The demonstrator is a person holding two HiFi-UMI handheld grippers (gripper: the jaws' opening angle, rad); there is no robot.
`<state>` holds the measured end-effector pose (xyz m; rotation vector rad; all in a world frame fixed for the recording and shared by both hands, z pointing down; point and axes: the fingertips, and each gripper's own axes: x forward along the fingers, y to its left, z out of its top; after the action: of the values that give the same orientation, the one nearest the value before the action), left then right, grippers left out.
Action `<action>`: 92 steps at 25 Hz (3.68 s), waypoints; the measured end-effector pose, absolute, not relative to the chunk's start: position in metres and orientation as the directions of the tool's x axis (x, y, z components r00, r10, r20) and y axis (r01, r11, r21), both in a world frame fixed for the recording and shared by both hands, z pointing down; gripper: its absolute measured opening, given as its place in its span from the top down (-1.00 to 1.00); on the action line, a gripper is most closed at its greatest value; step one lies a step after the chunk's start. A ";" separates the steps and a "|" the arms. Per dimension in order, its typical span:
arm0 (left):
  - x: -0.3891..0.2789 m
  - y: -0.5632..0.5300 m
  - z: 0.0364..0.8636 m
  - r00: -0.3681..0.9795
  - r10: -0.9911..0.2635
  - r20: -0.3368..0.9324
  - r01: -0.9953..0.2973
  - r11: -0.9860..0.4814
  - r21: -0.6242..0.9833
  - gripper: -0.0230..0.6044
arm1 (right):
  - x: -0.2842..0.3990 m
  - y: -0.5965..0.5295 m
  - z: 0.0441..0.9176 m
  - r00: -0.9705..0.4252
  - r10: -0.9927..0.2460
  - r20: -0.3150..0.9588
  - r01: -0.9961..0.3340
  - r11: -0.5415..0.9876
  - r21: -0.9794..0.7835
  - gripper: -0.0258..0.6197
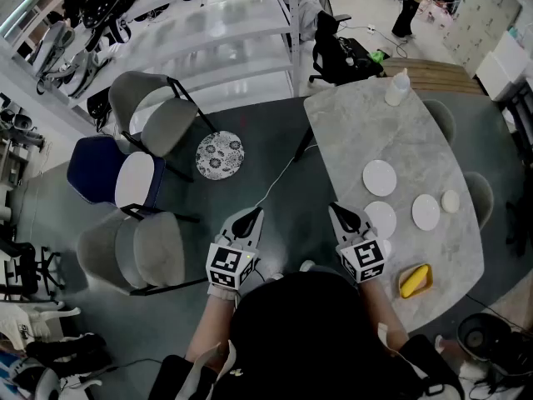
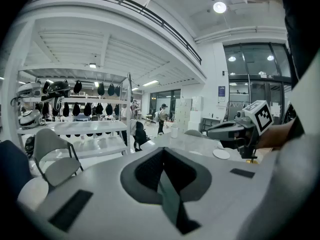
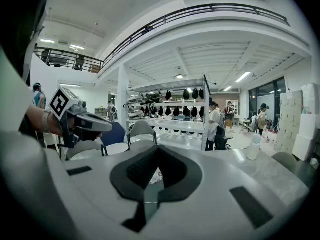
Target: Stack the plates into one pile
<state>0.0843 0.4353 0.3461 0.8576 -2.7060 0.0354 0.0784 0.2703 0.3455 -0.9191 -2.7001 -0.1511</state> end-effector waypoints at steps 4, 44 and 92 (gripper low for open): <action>0.072 0.419 0.347 -0.772 -0.559 0.304 -0.571 0.819 0.056 0.90 | 0.068 0.258 0.345 -0.751 0.588 0.301 0.619 0.785 0.011 0.87; -0.248 0.427 0.427 -0.344 -0.845 0.409 -0.880 0.443 0.175 0.90 | -0.161 0.258 0.402 -0.898 0.113 0.426 0.103 0.994 -0.046 0.86; -0.138 0.047 0.566 0.340 -0.620 0.707 -0.939 -0.264 0.220 0.90 | -0.024 -0.017 0.544 -0.695 -0.293 0.657 -0.530 0.826 -0.192 0.86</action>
<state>-0.1379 0.0472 0.5657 1.9854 -1.3601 0.6604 -0.0241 -0.0167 0.5442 0.6007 -2.3721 0.4922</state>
